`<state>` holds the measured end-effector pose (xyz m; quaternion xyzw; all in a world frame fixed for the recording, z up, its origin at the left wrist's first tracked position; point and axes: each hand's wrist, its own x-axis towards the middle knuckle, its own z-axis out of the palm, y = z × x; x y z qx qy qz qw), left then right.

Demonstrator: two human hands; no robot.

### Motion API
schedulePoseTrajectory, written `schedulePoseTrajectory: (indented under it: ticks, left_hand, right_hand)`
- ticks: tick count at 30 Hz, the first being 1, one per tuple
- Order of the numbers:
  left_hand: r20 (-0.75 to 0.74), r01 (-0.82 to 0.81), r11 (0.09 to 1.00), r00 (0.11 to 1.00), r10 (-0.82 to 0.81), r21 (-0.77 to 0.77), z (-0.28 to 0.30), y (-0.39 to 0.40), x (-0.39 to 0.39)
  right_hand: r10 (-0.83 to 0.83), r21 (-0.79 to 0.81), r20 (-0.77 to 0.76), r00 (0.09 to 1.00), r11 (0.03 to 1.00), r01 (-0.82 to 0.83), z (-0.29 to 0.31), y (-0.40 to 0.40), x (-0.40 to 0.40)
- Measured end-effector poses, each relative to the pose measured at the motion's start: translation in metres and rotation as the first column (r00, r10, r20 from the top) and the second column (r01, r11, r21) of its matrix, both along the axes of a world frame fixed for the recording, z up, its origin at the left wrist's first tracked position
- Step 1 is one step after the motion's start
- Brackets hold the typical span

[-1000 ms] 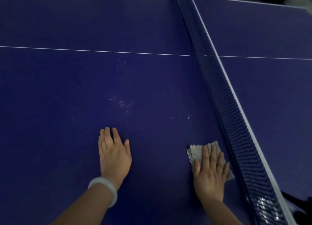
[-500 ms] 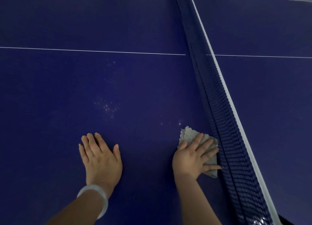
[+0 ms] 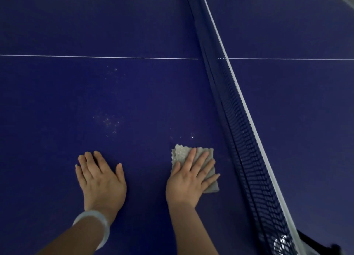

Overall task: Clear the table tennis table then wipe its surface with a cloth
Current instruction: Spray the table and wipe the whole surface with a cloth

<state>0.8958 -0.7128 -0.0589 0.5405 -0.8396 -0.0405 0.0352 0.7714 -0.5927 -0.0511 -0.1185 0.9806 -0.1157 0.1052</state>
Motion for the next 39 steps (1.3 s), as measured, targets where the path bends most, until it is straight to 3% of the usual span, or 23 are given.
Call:
schedulePoseTrajectory:
  ticks: [2,5,9,11,13,15,19,24,33,39]
  left_hand:
    - [-0.007,0.000,1.000,1.000,0.000,0.000,0.001,0.000,0.000]
    - [-0.009,-0.001,1.000,1.000,0.001,-0.006,0.004,0.000,0.000]
    - [0.009,-0.005,1.000,1.000,0.005,0.012,0.005,0.000,-0.001]
    - [0.019,-0.006,1.000,1.000,0.006,0.017,0.004,-0.001,0.000]
    - [0.008,-0.004,1.000,1.000,0.004,0.014,0.004,-0.001,0.000]
    - [0.007,-0.007,1.000,1.000,0.007,0.002,0.003,-0.002,0.000]
    - [0.014,-0.008,1.000,1.000,0.008,0.009,0.002,-0.001,0.000]
    - [0.024,-0.006,1.000,1.000,0.005,0.029,0.004,0.000,0.000]
    - [0.009,-0.011,1.000,1.000,0.011,0.015,0.003,0.001,0.000]
    - [0.028,-0.014,1.000,1.000,0.014,0.004,0.001,0.001,0.000]
  right_hand:
    - [0.036,0.047,0.002,0.999,0.998,-0.036,-0.003,0.011,-0.018]
    - [-0.033,0.089,-0.025,0.999,0.995,0.035,-0.001,0.028,-0.059]
    - [-0.033,0.052,-0.037,0.999,0.998,0.035,-0.002,0.010,-0.089]
    - [0.164,0.042,-0.073,0.984,0.986,-0.161,-0.004,0.003,-0.080]
    - [0.411,0.050,-0.134,0.902,0.911,-0.408,-0.005,0.016,-0.066]
    - [0.522,0.074,-0.143,0.841,0.853,-0.517,-0.005,0.044,-0.064]
    - [0.446,0.069,-0.151,0.882,0.895,-0.441,-0.005,0.075,-0.099]
    - [0.360,0.058,-0.112,0.926,0.933,-0.356,-0.003,0.040,-0.153]
    - [0.277,0.033,-0.156,0.948,0.961,-0.275,-0.006,0.129,-0.059]
    - [0.288,0.071,-0.189,0.939,0.957,-0.280,-0.007,0.088,-0.099]
